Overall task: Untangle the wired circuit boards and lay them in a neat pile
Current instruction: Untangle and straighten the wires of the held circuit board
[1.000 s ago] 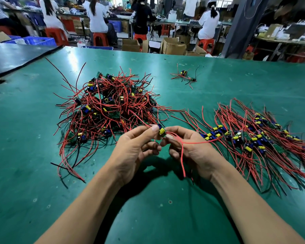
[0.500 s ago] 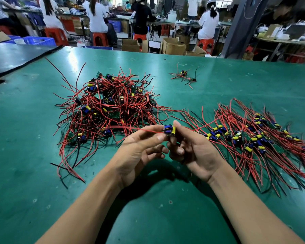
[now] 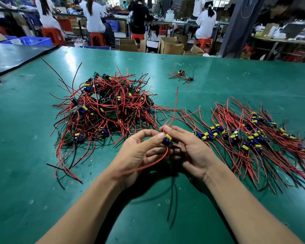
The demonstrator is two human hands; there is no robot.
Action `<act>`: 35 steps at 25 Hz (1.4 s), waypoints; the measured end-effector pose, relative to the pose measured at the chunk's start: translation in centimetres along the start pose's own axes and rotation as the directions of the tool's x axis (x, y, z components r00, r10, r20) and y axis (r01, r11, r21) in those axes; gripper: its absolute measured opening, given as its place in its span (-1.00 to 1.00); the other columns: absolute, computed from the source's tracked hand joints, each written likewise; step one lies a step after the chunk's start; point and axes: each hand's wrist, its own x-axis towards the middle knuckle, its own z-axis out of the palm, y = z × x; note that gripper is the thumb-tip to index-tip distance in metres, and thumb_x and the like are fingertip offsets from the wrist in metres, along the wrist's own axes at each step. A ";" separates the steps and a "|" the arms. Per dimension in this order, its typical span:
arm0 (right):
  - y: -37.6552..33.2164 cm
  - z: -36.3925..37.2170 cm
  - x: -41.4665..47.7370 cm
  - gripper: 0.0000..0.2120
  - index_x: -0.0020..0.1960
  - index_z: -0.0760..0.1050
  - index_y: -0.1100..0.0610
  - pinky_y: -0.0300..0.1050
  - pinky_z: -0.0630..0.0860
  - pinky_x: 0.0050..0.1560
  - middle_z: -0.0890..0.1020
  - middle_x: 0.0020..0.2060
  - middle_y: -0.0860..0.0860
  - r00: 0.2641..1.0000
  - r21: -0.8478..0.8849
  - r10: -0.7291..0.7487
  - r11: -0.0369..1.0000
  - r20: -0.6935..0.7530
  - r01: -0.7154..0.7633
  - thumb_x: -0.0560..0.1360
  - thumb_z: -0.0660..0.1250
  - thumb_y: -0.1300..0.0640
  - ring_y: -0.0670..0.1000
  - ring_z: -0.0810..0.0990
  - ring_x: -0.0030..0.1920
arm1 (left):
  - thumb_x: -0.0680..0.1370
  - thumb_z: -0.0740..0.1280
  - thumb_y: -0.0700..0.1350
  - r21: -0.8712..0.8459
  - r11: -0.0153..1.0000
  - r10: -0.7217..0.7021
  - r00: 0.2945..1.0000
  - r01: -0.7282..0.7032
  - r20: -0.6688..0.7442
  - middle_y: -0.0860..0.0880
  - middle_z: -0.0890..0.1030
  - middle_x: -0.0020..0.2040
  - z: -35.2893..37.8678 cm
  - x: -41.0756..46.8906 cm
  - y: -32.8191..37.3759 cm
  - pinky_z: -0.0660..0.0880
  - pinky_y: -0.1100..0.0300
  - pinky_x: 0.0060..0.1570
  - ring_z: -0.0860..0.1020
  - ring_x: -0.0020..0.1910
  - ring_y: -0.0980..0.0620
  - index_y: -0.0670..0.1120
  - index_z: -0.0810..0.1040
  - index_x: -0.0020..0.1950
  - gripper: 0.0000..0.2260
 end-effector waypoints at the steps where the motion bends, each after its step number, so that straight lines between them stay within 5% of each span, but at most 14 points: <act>1: 0.1 -0.1 0.1 -0.83 -0.08 0.65 0.10 -0.07 0.62 -0.26 0.64 -0.14 0.13 1.000 0.007 -0.007 1.000 -0.020 0.008 0.36 0.52 0.08 0.05 0.61 -0.32 | 0.31 0.50 -0.16 -0.007 1.000 0.013 1.000 -0.013 0.013 -0.17 0.67 -0.18 0.0 -0.1 -0.2 0.63 0.18 -0.30 0.65 -0.31 -0.05 -0.13 0.54 -0.06 -0.74; 4: 0.2 -0.2 0.3 -0.82 -0.09 0.65 0.09 -0.08 0.55 -0.21 0.62 -0.17 0.11 0.998 -0.010 -0.026 1.000 -0.052 0.025 0.34 0.52 0.06 0.06 0.54 -0.28 | 0.35 0.48 -0.21 -0.019 0.999 0.033 0.999 -0.032 0.038 -0.17 0.66 -0.17 0.2 -0.1 -0.6 0.61 0.18 -0.30 0.68 -0.29 -0.07 -0.15 0.53 -0.04 -0.77; 8: 0.4 -0.1 0.2 -0.81 -0.04 0.73 0.06 -0.23 0.51 -0.41 0.64 -0.29 0.01 0.998 -0.130 -0.051 0.990 -0.023 0.048 0.39 0.47 0.02 -0.06 0.50 -0.44 | 0.49 0.34 -0.25 -0.007 1.000 -0.018 1.000 0.018 0.022 -0.15 0.64 -0.21 0.4 0.1 -0.4 0.63 0.14 -0.28 0.64 -0.29 -0.10 -0.22 0.55 0.07 -0.83; 14: 1.3 0.3 0.2 -0.82 0.03 0.68 0.15 -0.12 0.50 -0.47 0.57 -0.31 0.12 0.993 -0.123 -0.111 0.986 0.032 0.114 0.47 0.47 0.10 0.05 0.45 -0.53 | 0.59 0.19 -0.12 0.045 0.996 -0.075 0.992 0.080 -0.104 -0.12 0.44 -0.40 1.0 0.0 -1.1 0.43 0.15 -0.46 0.46 -0.50 -0.09 -0.22 0.46 -0.12 -0.81; 21: 0.8 0.2 0.4 -0.70 -0.21 0.54 0.18 -0.25 0.37 -0.62 0.45 -0.48 0.08 0.978 -0.093 -0.140 0.988 -0.152 0.127 0.31 0.56 -0.01 -0.05 0.36 -0.63 | 0.62 0.25 -0.19 0.180 0.984 -0.009 0.999 0.000 0.047 -0.14 0.64 -0.29 0.9 -0.5 -1.3 0.55 0.19 -0.35 0.60 -0.44 -0.03 -0.20 0.56 -0.09 -0.85; 27: 0.7 0.2 0.7 -0.68 -0.23 0.53 0.16 -0.34 0.27 -0.63 0.39 -0.53 0.01 0.976 -0.040 -0.138 0.990 -0.166 0.133 0.34 0.51 -0.07 -0.12 0.26 -0.65 | 0.59 0.24 -0.27 0.121 0.993 -0.020 0.998 0.013 0.060 -0.21 0.68 -0.20 1.1 -0.5 -0.8 0.61 0.18 -0.31 0.65 -0.37 -0.07 -0.17 0.55 -0.12 -0.87; 30: 0.8 0.1 0.6 -0.68 -0.26 0.59 0.12 -0.28 0.34 -0.60 0.30 -0.54 0.02 0.979 -0.115 -0.132 0.987 -0.158 0.115 0.37 0.48 -0.15 -0.08 0.30 -0.63 | 0.58 0.22 -0.29 0.121 0.993 -0.019 0.999 0.016 0.027 -0.15 0.64 -0.28 1.2 -0.3 -1.1 0.58 0.19 -0.36 0.57 -0.40 0.00 -0.09 0.60 -0.26 -0.72; 35: 2.0 0.4 0.7 -0.68 -0.01 0.70 0.15 -0.19 0.47 -0.46 0.63 -0.34 0.09 0.990 -0.256 -0.116 0.962 -0.075 0.094 0.54 0.39 -0.11 -0.01 0.54 -0.45 | 0.62 0.25 -0.21 0.384 0.906 0.231 0.969 -0.179 -0.093 -0.06 0.57 -0.34 1.0 -0.1 -1.8 0.44 0.20 -0.40 0.48 -0.43 0.05 -0.09 0.65 -0.21 -0.73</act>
